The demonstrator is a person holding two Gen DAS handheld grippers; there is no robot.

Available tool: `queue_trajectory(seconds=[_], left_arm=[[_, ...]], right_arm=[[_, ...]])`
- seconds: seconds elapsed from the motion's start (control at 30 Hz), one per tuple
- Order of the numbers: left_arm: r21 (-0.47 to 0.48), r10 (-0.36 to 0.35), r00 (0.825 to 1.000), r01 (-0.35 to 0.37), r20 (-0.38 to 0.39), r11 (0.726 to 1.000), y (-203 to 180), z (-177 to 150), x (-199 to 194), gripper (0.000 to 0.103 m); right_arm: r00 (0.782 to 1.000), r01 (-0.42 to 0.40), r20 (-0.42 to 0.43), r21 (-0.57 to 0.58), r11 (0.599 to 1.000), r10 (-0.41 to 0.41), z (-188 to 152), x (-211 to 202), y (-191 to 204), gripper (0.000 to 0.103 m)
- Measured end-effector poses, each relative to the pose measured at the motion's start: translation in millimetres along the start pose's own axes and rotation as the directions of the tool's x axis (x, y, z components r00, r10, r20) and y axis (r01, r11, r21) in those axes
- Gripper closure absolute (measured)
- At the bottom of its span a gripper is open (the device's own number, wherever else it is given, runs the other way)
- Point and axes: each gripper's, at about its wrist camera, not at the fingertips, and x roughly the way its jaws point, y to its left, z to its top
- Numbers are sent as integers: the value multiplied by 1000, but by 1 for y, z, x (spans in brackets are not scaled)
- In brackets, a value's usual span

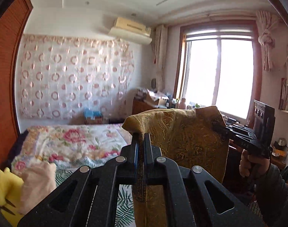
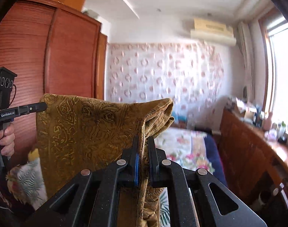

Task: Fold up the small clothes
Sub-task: 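Lift the gold shirt with both grippers holding its edges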

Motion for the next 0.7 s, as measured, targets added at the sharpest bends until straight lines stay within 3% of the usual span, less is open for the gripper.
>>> queue_trajectory(seconds=[0.27,0.37,0.5,0.57,0.6,0.67,0.7], left_arm=[[35,62,992,-66,109,997,23,29,-53,98],[25,105,990,-108,91,994,45,22,-41,98],[0,180,984,-180,-1,984,84,-9,12,98],[-1,233,971,-234,-54,972,109,-28,48,98],[-10,277,955,-280,-110,960,126,-42,73,97],[-4,341,920,-348,-191,937,151,-63,105,83],[2,360,903,-370,-235,929,164,-75,117,78]], right_arm=[[990,-71,117,-52,996,77,51,-54,42,96],[987,-107,111,-64,992,114,57,-47,44,96],[990,-133,38,-70,989,136,48,-10,27,96],[990,-137,-33,-64,988,136,45,30,13,96],[989,-129,-76,-62,990,124,39,58,12,96],[983,-95,-164,-46,994,86,30,108,4,94],[975,-71,-215,-40,997,61,24,136,2,88]])
